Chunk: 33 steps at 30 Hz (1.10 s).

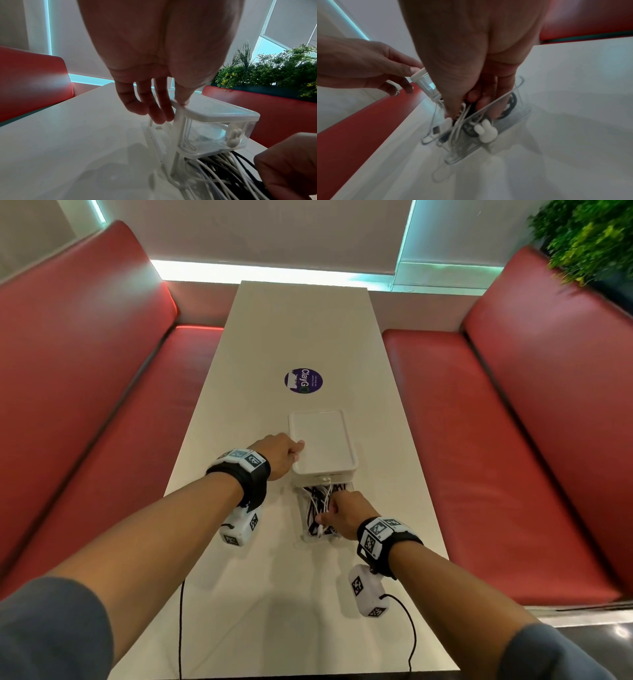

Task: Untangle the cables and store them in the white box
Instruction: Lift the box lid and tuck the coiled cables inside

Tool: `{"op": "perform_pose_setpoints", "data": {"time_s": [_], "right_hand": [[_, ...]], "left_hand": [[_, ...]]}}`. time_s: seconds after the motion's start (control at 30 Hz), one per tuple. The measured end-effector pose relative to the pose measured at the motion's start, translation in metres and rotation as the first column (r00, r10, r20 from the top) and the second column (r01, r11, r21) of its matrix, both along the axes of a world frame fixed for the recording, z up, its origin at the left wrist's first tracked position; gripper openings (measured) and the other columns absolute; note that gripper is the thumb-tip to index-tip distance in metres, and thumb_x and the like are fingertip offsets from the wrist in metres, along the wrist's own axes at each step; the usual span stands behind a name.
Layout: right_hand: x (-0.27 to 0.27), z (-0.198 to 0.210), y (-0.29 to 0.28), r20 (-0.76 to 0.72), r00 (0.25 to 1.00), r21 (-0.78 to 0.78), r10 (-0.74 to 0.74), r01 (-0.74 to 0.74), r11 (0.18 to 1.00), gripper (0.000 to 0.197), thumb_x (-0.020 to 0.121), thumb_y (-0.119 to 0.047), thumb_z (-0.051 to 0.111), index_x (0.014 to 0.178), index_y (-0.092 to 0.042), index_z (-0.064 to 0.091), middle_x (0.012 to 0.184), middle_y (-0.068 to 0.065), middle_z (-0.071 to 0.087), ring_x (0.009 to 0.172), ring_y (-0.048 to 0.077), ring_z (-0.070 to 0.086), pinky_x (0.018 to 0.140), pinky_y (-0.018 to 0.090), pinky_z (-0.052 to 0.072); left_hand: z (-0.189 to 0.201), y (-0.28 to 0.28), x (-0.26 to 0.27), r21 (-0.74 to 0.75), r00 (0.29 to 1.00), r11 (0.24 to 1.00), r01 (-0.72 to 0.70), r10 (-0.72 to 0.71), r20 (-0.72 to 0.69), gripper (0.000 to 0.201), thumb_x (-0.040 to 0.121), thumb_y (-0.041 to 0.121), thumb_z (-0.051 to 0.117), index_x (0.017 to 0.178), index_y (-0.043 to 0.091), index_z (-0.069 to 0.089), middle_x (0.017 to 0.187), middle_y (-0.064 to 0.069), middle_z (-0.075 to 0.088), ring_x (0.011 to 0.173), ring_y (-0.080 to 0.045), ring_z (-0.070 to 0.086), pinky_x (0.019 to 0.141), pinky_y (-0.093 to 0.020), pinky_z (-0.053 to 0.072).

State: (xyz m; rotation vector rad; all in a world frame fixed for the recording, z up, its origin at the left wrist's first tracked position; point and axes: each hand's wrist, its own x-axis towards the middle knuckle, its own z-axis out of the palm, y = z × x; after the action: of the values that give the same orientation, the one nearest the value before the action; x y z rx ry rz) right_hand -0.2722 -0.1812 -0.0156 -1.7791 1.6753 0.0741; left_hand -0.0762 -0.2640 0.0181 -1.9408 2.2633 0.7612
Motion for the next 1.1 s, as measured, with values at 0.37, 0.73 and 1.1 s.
{"op": "perform_pose_setpoints", "data": {"time_s": [0.37,0.73,1.1], "right_hand": [[0.015,-0.003,-0.004,-0.001,0.999,-0.04,-0.039,0.039,0.998,0.025,0.085,-0.024,0.076,0.071,-0.009,0.061,0.083,0.01,0.067,0.081,0.028,0.066,0.076,0.037,0.058],[-0.012,-0.003,-0.001,-0.203,0.957,-0.009,-0.208,0.21,0.978,0.087,0.063,-0.069,0.079,0.127,-0.017,0.05,0.123,0.006,0.058,0.113,0.028,0.06,0.089,0.039,0.052],[-0.003,-0.013,-0.007,0.168,0.702,0.486,-0.692,0.552,0.678,0.043,0.077,-0.033,0.088,0.1,-0.004,0.066,0.087,0.008,0.073,0.069,0.02,0.076,0.051,0.025,0.059]], "left_hand": [[-0.003,0.0,0.001,-0.005,1.0,1.0,-0.004,0.004,-0.021,0.044,0.104,0.029,0.045,0.148,0.03,0.044,0.152,-0.007,0.046,0.131,-0.031,0.052,0.107,-0.038,0.043],[-0.006,-0.001,0.002,-0.009,0.999,1.0,0.01,-0.01,-0.044,0.043,0.104,0.03,0.042,0.147,0.033,0.045,0.147,-0.009,0.051,0.125,-0.032,0.056,0.104,-0.04,0.045],[-0.01,-0.003,0.001,0.0,0.997,1.0,-0.018,0.018,-0.078,0.043,0.104,0.031,0.043,0.147,0.033,0.045,0.149,-0.009,0.05,0.129,-0.032,0.053,0.107,-0.037,0.043]]}}
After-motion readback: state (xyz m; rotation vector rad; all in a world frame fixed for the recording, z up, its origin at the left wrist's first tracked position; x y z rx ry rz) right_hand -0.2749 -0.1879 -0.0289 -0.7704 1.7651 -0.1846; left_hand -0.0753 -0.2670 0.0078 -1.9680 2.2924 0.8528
